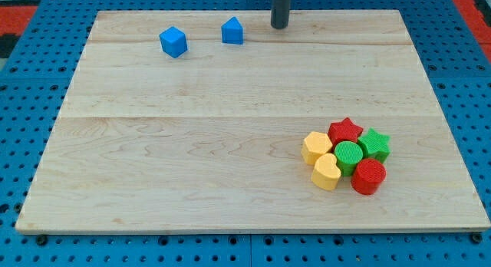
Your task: Move the blue triangle closer to the red star and yellow hexagon
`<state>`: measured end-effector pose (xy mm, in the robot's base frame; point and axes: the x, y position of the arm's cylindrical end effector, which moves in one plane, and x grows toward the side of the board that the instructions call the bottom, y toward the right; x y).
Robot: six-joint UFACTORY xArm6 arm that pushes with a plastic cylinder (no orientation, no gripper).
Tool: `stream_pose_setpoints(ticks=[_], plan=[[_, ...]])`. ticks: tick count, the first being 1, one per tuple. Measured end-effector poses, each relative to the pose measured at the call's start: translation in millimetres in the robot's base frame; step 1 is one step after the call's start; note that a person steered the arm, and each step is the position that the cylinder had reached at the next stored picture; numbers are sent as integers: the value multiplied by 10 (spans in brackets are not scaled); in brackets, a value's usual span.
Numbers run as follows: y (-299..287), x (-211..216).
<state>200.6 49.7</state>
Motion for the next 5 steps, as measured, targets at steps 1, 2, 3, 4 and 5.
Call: stream_pose_setpoints(ticks=[1,2,3,4,5], plan=[[-557,-75],[-739,204],[-606,728],[-457,999],[-706,977]])
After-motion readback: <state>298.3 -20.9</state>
